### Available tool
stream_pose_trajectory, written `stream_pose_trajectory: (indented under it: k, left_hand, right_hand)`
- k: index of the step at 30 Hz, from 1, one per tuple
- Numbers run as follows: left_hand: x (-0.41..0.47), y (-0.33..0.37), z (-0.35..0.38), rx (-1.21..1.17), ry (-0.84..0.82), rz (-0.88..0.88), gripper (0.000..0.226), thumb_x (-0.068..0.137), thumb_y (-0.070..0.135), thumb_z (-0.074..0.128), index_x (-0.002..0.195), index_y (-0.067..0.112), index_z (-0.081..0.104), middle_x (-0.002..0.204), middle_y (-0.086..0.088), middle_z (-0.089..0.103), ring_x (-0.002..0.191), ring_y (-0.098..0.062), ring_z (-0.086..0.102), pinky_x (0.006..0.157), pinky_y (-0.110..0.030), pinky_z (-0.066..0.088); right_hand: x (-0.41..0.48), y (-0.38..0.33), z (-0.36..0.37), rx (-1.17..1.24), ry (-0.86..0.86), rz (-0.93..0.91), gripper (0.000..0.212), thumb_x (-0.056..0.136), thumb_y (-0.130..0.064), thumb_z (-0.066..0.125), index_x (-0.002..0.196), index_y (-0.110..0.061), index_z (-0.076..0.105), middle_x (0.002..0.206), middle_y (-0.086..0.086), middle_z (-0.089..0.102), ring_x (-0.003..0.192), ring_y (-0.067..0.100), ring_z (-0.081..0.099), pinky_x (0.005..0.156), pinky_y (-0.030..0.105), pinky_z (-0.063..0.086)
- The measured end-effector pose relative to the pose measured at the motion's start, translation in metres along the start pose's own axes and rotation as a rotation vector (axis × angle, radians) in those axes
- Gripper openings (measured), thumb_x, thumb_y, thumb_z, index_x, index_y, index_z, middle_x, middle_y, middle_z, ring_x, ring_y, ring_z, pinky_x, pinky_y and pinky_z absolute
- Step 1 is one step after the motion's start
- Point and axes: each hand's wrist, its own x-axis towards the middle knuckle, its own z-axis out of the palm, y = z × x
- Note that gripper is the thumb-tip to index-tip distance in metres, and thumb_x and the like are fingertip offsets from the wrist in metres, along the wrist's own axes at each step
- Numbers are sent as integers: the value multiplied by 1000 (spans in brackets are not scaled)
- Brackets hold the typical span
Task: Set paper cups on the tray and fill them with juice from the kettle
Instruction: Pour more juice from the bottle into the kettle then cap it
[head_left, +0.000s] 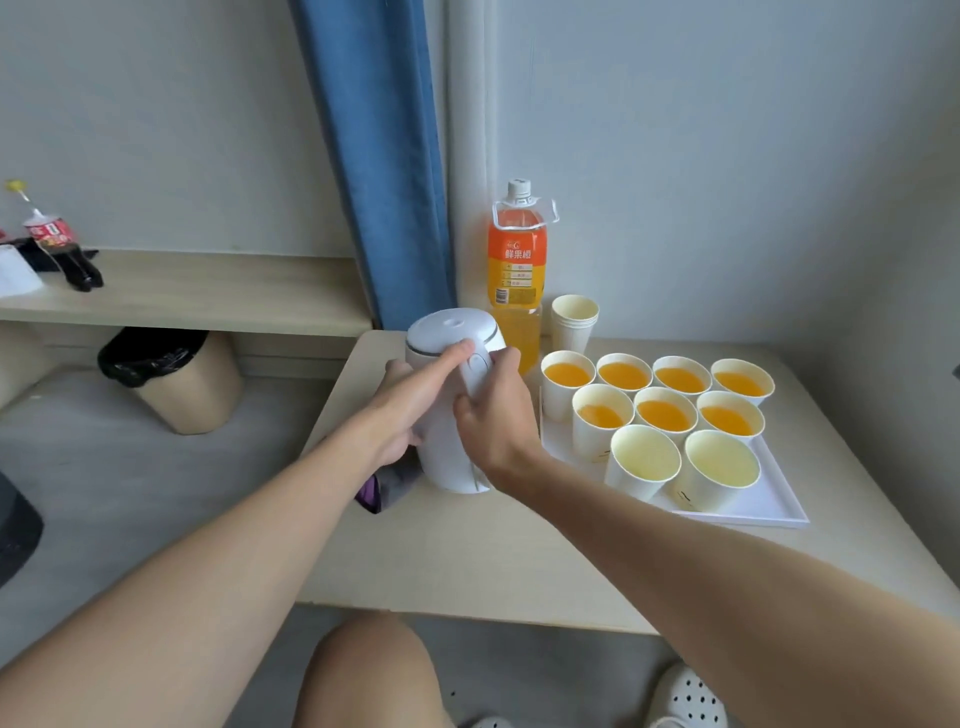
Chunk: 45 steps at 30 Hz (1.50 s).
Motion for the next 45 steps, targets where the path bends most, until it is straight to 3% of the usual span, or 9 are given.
stream_pose_trajectory:
  k: [6,16,20,22,25,28,34,40,45]
  left_hand:
    - [17,-7,-3,81,7,30,102,50,70,80,132,21,44,128,5,65,120,-21,63,106,-55,49]
    - [33,6,1,242,20,-4,99,40,68,85,127,38,49,135,7,56,125,-25,55,98,-59,52]
    - [42,16,-5,331,41,74,112,64,45,81,159,30,24,140,9,60,116,-18,64,95,-46,57]
    - [42,21,-9,378,28,114,123,70,36,77,166,31,2,152,7,51,127,-20,60,110,-43,50]
    - [44,32,-10,414,-8,168,115,83,36,77,167,29,-2,168,2,28,150,-21,37,121,-35,33]
    - [48,56,-3,444,74,318,87,96,35,66,165,24,14,169,-4,23,154,-22,28,112,-33,30]
    - [78,116,18,368,172,453,48,102,24,54,148,18,41,134,-5,55,129,-24,54,100,-32,42]
    - [112,140,46,355,66,413,52,105,23,56,153,16,35,145,-8,50,130,-27,52,93,-32,46]
    - [138,136,66,363,-9,387,50,103,24,64,145,17,37,125,-1,55,100,-10,54,65,-21,42]
  right_hand:
    - [1,18,21,33,5,-15,29,92,-9,56,104,-17,31,106,8,54,95,25,55,82,44,50]
    - [13,25,27,43,-165,4,50,90,-5,59,127,-10,27,114,4,49,99,20,52,71,23,41]
    - [17,16,23,27,-265,46,43,88,-16,60,122,-14,34,104,7,60,93,27,60,70,33,53]
    - [21,10,19,-104,-253,2,30,87,-20,54,117,-14,49,99,7,64,91,29,61,77,40,53]
    - [39,-7,3,-314,-80,-109,14,90,-16,46,82,-16,57,79,3,59,78,29,56,63,31,41]
    - [71,-26,-11,-376,20,-167,17,92,-13,45,85,-14,61,84,6,63,79,31,57,64,32,42]
    - [159,-55,-31,-538,98,-261,21,91,-14,45,109,-7,53,114,14,54,107,34,51,78,38,41]
    - [248,-46,-51,-832,161,-123,33,97,-22,39,130,-21,39,124,12,44,115,32,41,82,39,29]
    - [283,-26,-57,-869,52,-80,35,101,-35,34,129,-20,48,123,11,51,115,31,47,89,44,35]
